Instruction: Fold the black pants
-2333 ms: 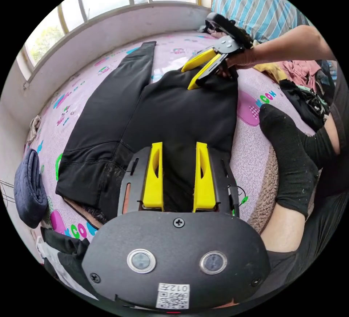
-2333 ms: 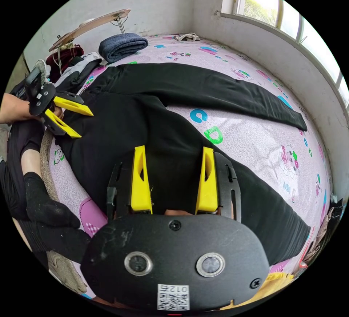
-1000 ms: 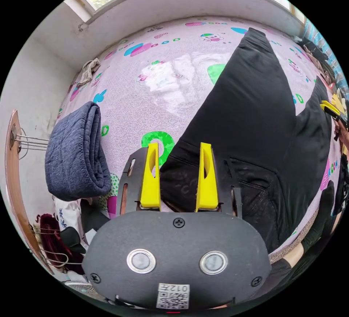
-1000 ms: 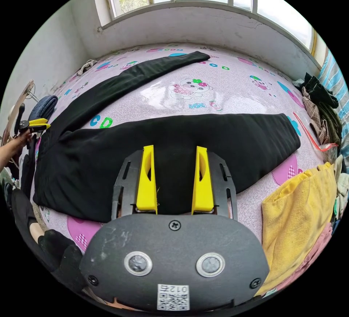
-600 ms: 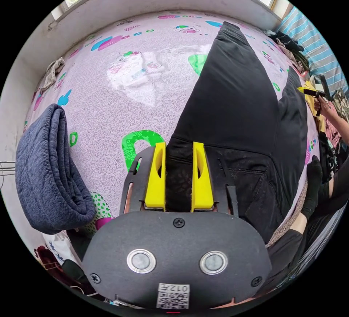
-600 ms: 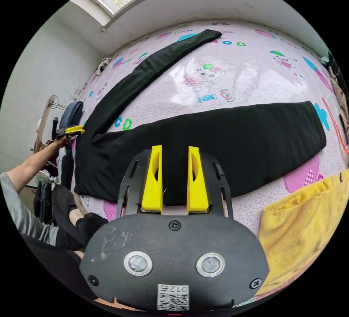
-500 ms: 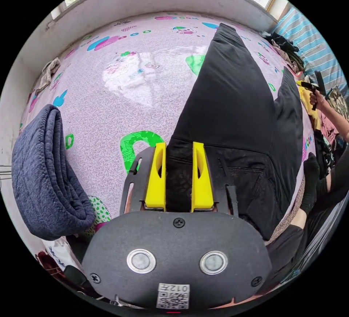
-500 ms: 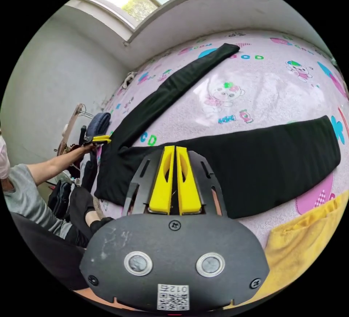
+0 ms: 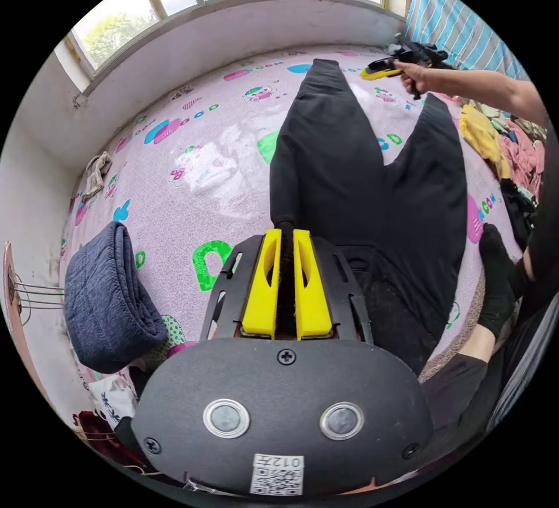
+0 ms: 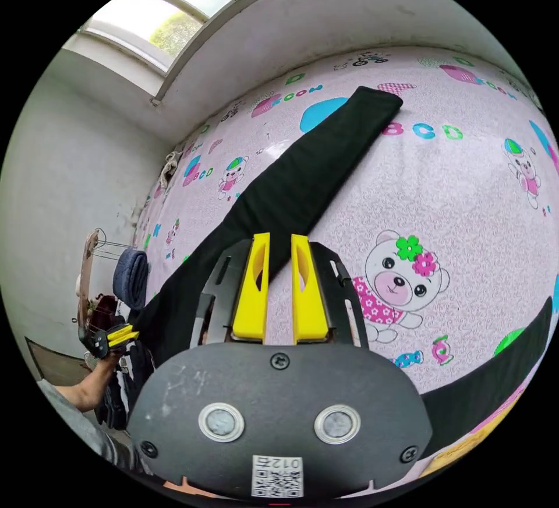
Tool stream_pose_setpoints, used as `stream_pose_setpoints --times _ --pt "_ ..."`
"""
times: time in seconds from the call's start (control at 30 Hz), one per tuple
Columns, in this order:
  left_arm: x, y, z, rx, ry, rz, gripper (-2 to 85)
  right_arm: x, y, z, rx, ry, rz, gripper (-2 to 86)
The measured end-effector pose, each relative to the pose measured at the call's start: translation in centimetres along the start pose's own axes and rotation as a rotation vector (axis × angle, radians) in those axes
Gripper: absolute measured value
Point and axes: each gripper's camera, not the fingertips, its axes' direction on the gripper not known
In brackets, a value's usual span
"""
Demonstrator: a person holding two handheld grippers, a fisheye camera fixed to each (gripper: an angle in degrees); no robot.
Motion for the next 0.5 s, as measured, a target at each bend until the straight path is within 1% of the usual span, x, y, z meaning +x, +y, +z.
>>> stream_pose_setpoints --times 0.07,0.1,0.2,0.33,0.43,0.5 --pt "1.2 0.4 -2.0 0.051 0.096 0.011 1.4 -3.0 -5.0 4.3 -0.002 0.079 -0.002 11.2" --pt "2.3 0.7 -3.0 0.072 0.155 0.03 1.3 -3.7 -6.1 5.2 0.003 0.099 0.002 12.0" --pt "4.9 1.2 -4.5 0.094 0.246 0.086 1.2 -6.3 -10.2 8.7 0.054 0.169 0.031 13.3" --pt "7.4 1.8 -5.2 0.101 0.287 0.144 1.1 -8.7 -13.8 13.6 0.078 0.176 0.092 13.9" --pt "9.9 1.9 -5.3 0.094 0.301 0.234 1.0 -11.7 -15.7 18.1 0.052 0.198 0.08 14.3" --pt "11.5 2.1 -5.0 0.087 0.359 0.262 0.9 -14.0 -16.9 21.1 0.027 0.217 0.062 14.7"
